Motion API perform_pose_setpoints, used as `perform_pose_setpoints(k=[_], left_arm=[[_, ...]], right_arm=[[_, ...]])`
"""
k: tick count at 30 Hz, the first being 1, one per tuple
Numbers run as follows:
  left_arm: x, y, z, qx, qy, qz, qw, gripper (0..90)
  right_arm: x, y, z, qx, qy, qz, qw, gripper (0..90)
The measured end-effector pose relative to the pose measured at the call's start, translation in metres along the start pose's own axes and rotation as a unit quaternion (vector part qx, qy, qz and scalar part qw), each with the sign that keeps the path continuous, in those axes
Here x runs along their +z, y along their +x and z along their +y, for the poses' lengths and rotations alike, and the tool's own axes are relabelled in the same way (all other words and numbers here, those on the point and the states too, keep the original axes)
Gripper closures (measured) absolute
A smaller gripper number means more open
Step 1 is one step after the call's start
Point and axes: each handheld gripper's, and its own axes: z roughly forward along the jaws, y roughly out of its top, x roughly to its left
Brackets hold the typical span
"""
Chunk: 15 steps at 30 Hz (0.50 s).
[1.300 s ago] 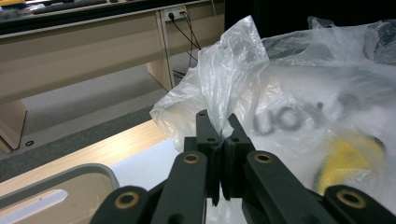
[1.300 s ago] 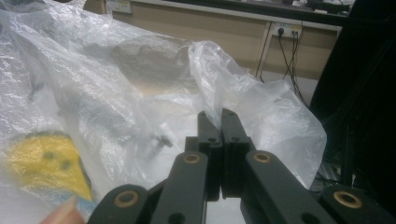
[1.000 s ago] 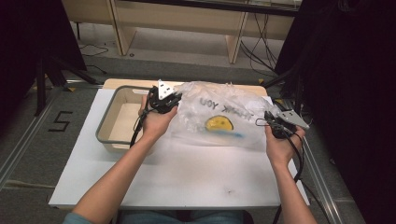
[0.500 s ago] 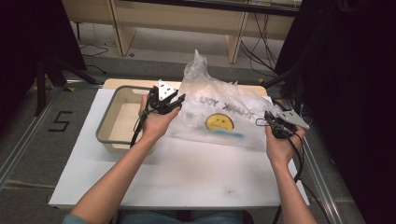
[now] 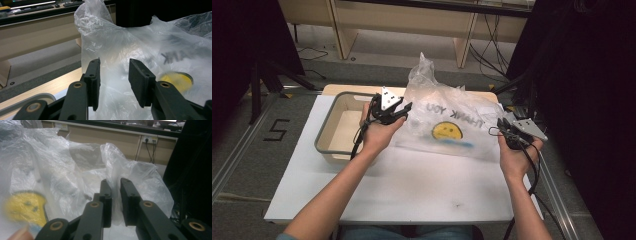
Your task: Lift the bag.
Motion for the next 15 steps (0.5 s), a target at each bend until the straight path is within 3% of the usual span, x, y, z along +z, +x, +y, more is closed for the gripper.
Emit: perform_pose_setpoints(k=[15], left_arm=[[-0.0048,0.0006,-0.0050,0.000,0.004,-0.002,1.0000,60.8]], right_arm=[[-0.0095,-0.0023,0.0035,0.013,-0.037,-0.003,0.9992,52.1]])
